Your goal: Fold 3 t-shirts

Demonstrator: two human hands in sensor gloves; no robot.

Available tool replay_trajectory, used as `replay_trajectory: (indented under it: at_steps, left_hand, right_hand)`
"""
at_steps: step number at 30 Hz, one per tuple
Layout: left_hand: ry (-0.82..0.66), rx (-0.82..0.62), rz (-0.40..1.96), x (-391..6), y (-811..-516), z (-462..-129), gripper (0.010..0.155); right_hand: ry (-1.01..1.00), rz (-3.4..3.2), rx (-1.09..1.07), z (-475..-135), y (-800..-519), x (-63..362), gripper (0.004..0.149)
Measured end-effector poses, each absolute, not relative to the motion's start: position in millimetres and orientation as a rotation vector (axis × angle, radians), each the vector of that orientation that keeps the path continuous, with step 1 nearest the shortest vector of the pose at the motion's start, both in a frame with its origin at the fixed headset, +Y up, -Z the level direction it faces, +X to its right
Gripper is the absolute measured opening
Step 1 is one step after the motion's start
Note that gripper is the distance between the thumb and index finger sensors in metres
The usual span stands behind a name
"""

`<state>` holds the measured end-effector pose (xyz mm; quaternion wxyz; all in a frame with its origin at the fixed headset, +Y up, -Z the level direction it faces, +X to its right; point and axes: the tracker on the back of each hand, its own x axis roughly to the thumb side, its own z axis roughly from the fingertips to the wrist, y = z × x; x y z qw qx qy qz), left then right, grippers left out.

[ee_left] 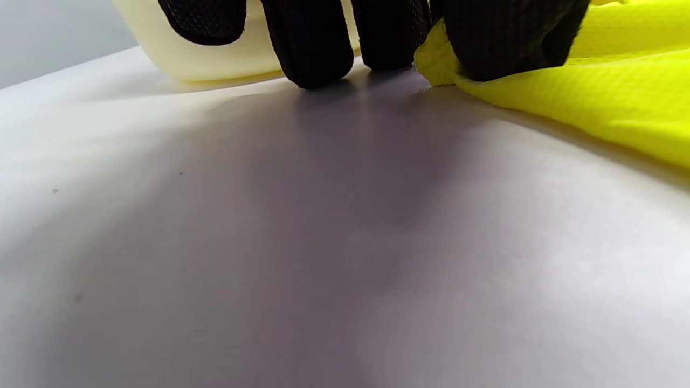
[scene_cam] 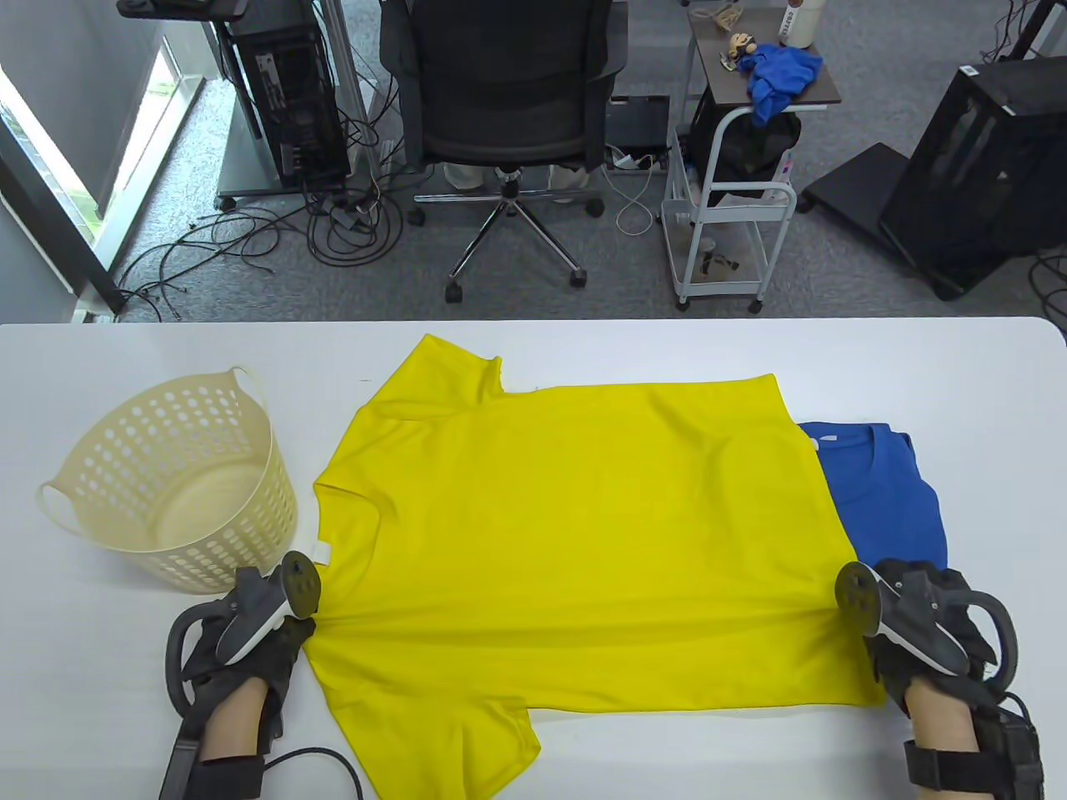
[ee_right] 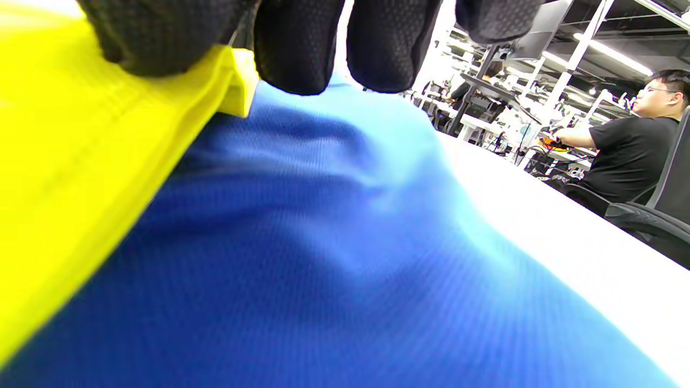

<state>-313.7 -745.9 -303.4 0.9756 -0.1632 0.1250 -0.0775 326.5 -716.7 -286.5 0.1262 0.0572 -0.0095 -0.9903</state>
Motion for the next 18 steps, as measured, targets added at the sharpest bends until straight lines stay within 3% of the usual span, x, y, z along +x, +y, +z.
replay_trajectory:
  at_steps: [7, 12, 18]
  left_hand:
    - [0.253, -0.321, -0.158, -314, -744, -305, 0.041]
    - [0.255, -0.323, -0.172, -313, -744, -305, 0.041]
    - [0.256, -0.325, -0.18, -313, -744, -305, 0.041]
  right_hand:
    - [-0.093, -2.922, 0.171, -287, -716, 329, 0.04]
    - [-0.25, -2.975, 0.091, -288, -723, 328, 0.059]
    - [-0.172, -2.848, 0.116, -292, -735, 320, 0.048]
